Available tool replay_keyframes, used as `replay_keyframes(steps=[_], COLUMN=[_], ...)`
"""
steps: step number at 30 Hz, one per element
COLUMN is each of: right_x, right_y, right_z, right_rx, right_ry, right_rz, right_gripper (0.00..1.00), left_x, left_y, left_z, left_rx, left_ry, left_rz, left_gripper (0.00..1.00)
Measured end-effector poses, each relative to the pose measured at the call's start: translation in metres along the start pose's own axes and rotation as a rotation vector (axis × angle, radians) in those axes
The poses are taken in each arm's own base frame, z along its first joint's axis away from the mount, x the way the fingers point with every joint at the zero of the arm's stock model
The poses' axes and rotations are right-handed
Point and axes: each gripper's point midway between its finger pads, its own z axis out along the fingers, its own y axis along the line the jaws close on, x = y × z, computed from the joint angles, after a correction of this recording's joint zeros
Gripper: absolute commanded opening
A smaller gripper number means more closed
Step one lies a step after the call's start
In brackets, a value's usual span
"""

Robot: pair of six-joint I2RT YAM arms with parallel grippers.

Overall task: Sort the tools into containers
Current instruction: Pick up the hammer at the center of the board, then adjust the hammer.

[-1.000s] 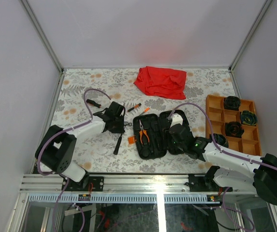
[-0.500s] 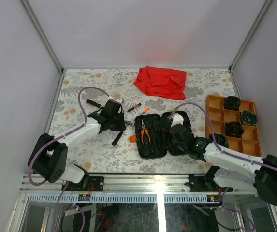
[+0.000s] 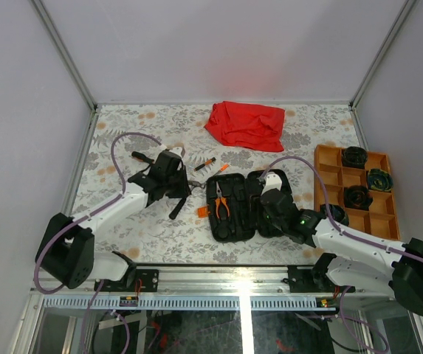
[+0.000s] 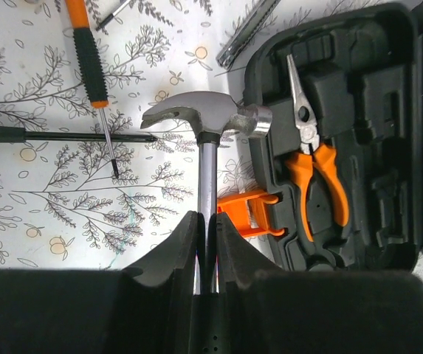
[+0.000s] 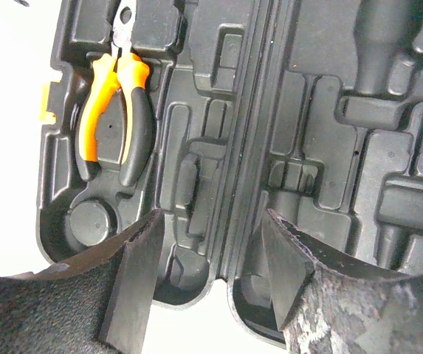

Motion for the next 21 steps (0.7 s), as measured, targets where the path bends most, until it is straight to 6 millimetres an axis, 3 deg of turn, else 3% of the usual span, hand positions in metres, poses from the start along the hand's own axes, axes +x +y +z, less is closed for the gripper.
replay_keyframes(steps=[6,11,16,21], right_x=[0.0,-0.005,-0.025,-0.052], right_y=[0.0,0.003,0.013,0.029], right_z=[0.0,-0.002,-0.009,-0.015], right_rx=[0.001,-0.006,-0.04,-0.1], right_ry=[-0.002,-0.014,-0.086,-0.18], right_rz=[0.002,0.022,0.105,0.251], right_gripper=[0.62,0.63,0.65,0.69], left_x=[-0.016,-0.009,0.002,-0.01], left_y=[0.003,0.008,0.0,-0.017], left_z=[-0.013,-0.018,-0.027,-0.037], left_rx=[-0.024,-0.018,0.064,0.153], left_ry=[-0.079,-0.089,-0.115,-0.166], left_rz=[-0.024,-0.048,-0.093,-0.12], left_gripper=[0.0,0.0,0.0,0.0])
